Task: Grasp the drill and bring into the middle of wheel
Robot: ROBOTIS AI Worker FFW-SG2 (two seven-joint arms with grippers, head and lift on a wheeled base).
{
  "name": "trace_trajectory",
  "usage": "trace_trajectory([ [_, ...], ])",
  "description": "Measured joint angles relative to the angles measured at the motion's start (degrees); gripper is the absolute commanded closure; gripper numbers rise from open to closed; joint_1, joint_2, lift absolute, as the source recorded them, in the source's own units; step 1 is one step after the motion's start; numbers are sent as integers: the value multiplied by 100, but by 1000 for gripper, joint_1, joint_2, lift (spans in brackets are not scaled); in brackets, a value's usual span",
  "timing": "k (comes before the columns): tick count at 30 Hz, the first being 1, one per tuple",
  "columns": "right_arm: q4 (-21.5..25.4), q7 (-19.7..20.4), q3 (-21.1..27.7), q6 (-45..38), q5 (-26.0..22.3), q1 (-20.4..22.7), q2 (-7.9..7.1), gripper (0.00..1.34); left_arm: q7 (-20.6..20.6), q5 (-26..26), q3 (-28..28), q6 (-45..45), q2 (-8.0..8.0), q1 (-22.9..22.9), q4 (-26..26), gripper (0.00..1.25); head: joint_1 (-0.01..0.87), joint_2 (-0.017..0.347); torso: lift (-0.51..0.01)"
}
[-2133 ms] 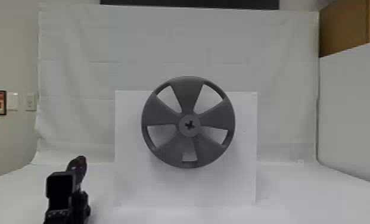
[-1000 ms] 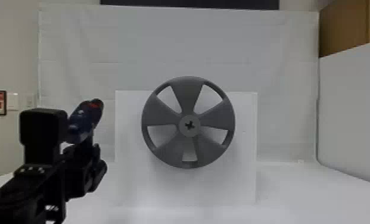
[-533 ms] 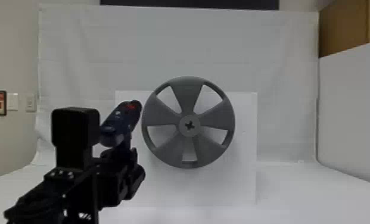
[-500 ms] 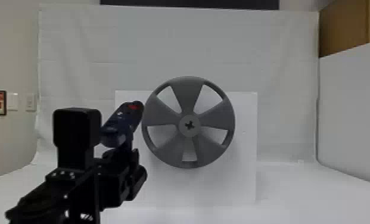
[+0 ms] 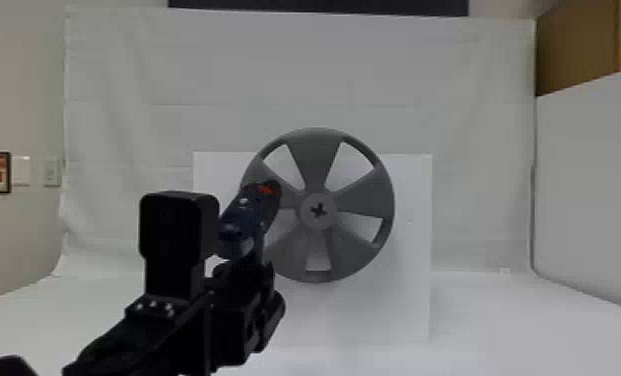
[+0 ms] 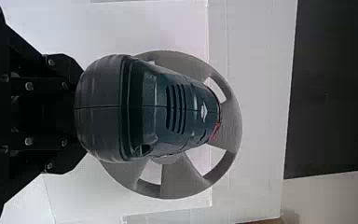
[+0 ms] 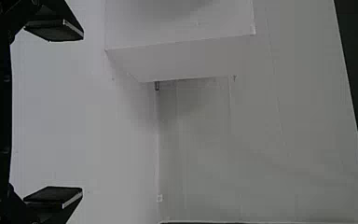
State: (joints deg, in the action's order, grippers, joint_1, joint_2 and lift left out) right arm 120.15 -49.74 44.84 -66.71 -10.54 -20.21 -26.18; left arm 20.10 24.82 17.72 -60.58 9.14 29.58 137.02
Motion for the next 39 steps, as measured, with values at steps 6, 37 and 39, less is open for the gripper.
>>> trace_trajectory([
  [6,0,0,-90,-41,41,-94,-68,127,57,-7,128,-6,-5,79,-66,1219,0,0,-406],
  [37,0,0,-233,-77,122,-165,-80,127,-365,95,460,374,-337,569,-1421,1219,0,0,-406],
  [39,0,0,-237,-78,123,-163,-80,127,-372,61,462,407,-357,572,-1479,1219,0,0,-406],
])
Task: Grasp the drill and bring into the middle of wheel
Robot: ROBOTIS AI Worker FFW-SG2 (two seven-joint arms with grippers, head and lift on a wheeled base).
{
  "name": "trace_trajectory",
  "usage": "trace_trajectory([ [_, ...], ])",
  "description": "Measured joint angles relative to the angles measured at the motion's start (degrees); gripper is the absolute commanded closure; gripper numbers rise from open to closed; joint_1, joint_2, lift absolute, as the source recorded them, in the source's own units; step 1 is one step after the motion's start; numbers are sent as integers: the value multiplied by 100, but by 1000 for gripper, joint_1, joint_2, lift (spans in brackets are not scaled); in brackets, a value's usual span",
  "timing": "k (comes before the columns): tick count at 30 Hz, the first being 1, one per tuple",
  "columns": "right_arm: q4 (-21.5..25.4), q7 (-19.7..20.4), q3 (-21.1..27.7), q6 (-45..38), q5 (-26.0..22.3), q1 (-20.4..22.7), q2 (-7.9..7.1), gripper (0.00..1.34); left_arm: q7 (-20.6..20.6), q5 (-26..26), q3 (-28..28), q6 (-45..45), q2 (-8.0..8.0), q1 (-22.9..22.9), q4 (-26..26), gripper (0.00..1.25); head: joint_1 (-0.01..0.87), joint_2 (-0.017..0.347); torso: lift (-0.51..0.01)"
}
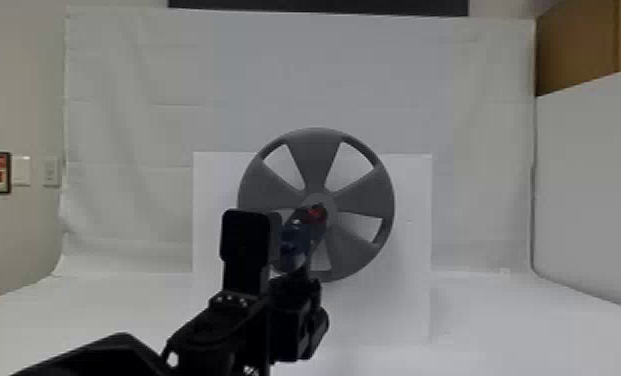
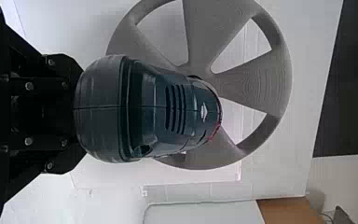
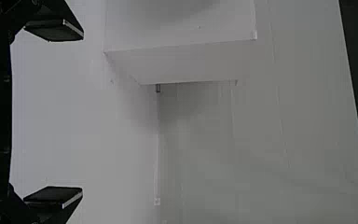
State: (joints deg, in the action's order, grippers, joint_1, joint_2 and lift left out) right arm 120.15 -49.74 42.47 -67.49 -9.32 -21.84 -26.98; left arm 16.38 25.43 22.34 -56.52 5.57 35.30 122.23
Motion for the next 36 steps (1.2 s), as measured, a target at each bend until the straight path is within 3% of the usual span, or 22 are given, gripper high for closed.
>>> trace_trajectory([
  [36,0,0,-15,-25,9,40,-1,127,-147,-339,70,245,-91,215,-577,1219,0,0,-406],
])
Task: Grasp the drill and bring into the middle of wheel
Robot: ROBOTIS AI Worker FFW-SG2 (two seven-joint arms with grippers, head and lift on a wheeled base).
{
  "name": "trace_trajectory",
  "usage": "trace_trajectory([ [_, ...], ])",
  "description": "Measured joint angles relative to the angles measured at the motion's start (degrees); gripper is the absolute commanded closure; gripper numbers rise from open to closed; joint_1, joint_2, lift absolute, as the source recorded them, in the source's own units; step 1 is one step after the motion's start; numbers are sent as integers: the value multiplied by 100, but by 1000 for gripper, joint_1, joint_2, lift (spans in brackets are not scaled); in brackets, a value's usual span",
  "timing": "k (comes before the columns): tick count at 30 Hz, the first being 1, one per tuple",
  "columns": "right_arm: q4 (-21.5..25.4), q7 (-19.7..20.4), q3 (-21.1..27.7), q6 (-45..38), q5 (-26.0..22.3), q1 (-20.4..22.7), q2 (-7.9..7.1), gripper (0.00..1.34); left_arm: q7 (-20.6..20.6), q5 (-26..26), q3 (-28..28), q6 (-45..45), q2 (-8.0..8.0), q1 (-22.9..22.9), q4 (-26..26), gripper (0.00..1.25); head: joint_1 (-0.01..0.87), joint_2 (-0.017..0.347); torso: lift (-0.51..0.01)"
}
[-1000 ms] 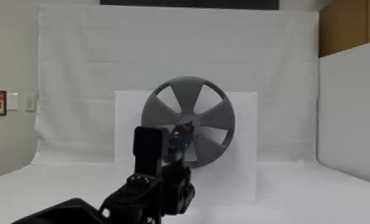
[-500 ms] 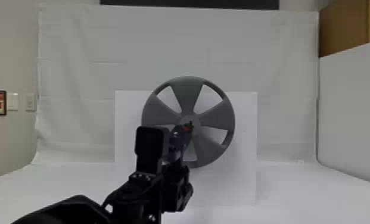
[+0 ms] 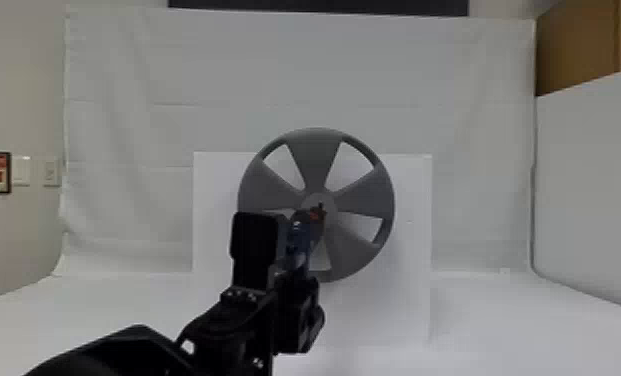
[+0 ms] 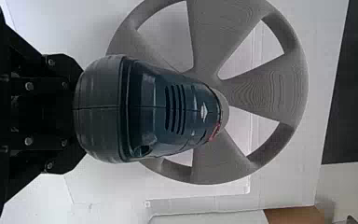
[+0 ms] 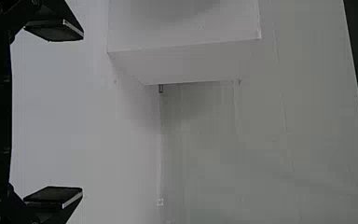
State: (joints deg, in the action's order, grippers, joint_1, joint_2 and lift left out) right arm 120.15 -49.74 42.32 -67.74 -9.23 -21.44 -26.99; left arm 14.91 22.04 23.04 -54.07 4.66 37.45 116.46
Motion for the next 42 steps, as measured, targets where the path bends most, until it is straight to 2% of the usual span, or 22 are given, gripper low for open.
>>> trace_trajectory([
  [42,0,0,-5,-29,0,18,-35,127,-4,-59,-14,1,-9,26,-97,1219,0,0,-406],
])
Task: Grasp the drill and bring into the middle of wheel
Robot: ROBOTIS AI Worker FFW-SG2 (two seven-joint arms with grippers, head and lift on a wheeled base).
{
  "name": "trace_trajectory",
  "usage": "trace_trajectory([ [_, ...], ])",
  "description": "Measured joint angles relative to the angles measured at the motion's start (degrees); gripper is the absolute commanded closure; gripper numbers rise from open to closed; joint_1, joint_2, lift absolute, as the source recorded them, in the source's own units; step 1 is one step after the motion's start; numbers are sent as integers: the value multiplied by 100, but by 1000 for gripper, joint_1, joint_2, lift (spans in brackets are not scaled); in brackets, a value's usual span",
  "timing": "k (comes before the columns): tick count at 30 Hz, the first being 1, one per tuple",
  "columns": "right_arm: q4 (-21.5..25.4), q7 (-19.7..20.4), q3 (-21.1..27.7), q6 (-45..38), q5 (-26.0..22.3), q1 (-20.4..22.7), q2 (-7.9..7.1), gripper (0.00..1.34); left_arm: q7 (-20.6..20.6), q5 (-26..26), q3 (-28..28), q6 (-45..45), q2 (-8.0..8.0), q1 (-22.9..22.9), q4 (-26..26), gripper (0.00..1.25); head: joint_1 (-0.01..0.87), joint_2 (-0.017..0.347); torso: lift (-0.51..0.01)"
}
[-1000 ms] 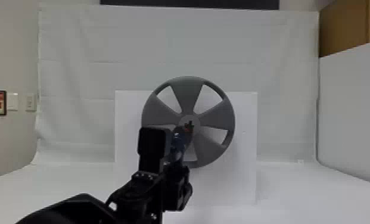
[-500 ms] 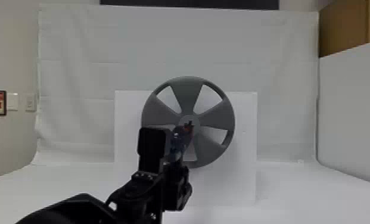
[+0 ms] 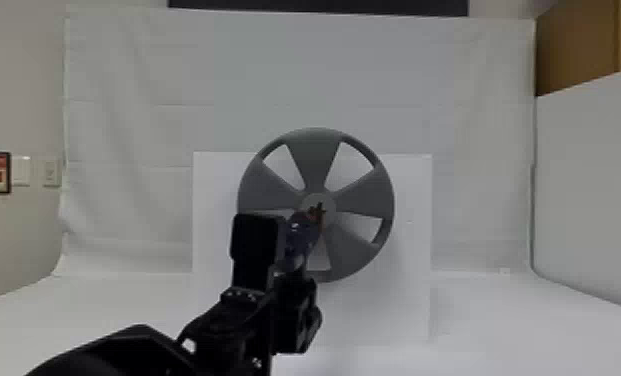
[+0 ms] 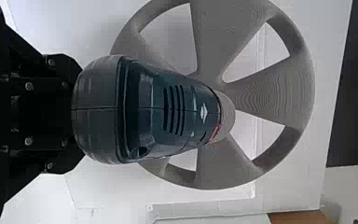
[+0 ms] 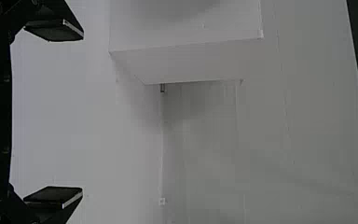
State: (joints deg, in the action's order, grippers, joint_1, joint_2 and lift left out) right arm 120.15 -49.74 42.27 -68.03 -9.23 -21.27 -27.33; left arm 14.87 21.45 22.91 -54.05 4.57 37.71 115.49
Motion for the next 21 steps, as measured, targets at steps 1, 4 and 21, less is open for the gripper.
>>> trace_trajectory([
  [1,0,0,0,0,0,0,0,127,0,0,-1,0,0,0,0,1219,0,0,-406],
  [4,0,0,0,0,0,0,0,127,-1,0,-4,0,0,0,0,1219,0,0,-406],
  [21,0,0,-9,0,3,0,0,128,-1,-13,4,0,0,0,-9,1219,0,0,-406],
])
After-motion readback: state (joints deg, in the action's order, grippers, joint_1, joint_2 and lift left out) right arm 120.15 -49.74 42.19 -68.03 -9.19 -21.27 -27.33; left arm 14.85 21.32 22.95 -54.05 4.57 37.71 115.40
